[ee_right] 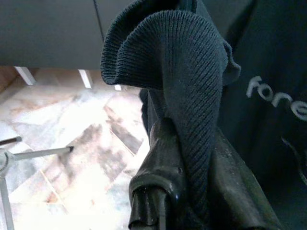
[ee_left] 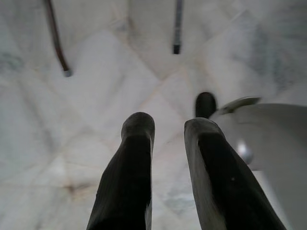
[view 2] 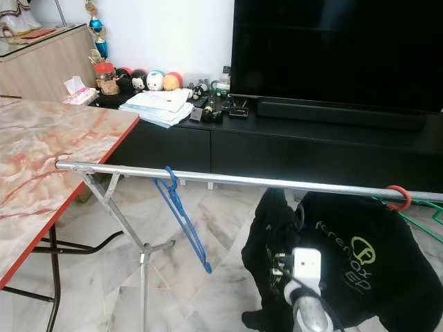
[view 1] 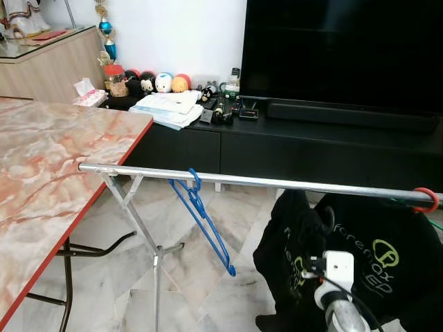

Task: Hang hanger

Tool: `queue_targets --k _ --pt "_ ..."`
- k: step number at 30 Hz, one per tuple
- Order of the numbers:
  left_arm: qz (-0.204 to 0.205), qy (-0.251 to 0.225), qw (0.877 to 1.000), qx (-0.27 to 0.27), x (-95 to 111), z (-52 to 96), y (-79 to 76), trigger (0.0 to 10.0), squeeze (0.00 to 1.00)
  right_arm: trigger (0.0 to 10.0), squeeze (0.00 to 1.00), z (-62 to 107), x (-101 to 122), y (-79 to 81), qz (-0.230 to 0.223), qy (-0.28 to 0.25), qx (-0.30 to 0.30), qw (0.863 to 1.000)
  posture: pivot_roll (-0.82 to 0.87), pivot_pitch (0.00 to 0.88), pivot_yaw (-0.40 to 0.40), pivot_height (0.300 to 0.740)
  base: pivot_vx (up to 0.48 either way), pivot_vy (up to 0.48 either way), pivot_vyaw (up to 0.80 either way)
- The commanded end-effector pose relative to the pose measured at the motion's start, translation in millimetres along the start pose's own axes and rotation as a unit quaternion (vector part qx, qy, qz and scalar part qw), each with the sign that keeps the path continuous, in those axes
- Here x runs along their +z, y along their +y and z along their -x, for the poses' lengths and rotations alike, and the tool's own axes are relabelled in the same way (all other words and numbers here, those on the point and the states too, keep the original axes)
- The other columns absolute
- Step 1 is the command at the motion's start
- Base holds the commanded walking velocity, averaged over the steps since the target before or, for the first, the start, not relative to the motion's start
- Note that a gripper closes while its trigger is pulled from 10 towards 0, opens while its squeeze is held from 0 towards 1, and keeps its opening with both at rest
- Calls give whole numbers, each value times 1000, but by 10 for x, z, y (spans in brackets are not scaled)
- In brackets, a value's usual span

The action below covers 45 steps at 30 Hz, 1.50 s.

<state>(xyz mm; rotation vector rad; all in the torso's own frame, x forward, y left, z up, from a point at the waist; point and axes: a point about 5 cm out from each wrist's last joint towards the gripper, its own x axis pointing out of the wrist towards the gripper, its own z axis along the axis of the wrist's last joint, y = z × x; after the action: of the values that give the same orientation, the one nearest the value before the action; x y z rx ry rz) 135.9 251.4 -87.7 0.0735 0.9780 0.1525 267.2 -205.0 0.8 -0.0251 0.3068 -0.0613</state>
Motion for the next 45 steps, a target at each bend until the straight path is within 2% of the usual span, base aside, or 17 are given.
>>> queue_targets --k 1,5,11,22,25,29,32,34,38,45 --pt "1 16 1000 3 -100 39 107 10000 0 10000 0 -38 138 -35 -4 -29 -10 1000 94 0 13 740 -281 0 0" --pt "-1 18 1000 6 -114 54 174 10000 0 10000 0 -48 167 -42 -2 -31 -10 999 93 0 15 740 -285 0 0" --pt "-2 17 1000 7 -108 55 184 10000 0 10000 0 -99 231 -32 -2 -34 -13 999 104 0 9 740 -286 0 0" --pt "3 11 1000 0 -55 3 -62 10000 0 10000 0 -155 300 -56 -3 -32 -24 999 118 0 8 740 -287 0 0" --pt "3 5 1000 -4 21 -28 -158 10000 0 10000 0 -170 318 -73 -5 -33 -30 999 121 0 11 740 -289 0 0" --pt "5 -5 1000 -5 109 -53 -211 10000 0 10000 0 -190 333 -77 -7 -31 -33 999 138 0 6 740 -289 0 0" --pt "8 -10 1000 -2 137 -57 -187 10000 0 10000 0 -201 330 -66 -6 -26 -31 999 144 0 2 740 -286 0 0" --pt "12 -11 1000 5 130 -45 -84 10000 0 10000 0 -209 330 -48 -7 -25 -29 999 146 0 1 740 -287 0 0" --pt "15 -9 1000 11 94 -24 19 10000 0 10000 0 -230 349 -10 -6 -24 -23 999 150 0 -1 740 -288 0 0" --pt "13 -17 1000 12 141 -33 18 10000 0 10000 0 -280 399 35 -8 -23 -17 1000 153 0 5 740 -78 0 0"
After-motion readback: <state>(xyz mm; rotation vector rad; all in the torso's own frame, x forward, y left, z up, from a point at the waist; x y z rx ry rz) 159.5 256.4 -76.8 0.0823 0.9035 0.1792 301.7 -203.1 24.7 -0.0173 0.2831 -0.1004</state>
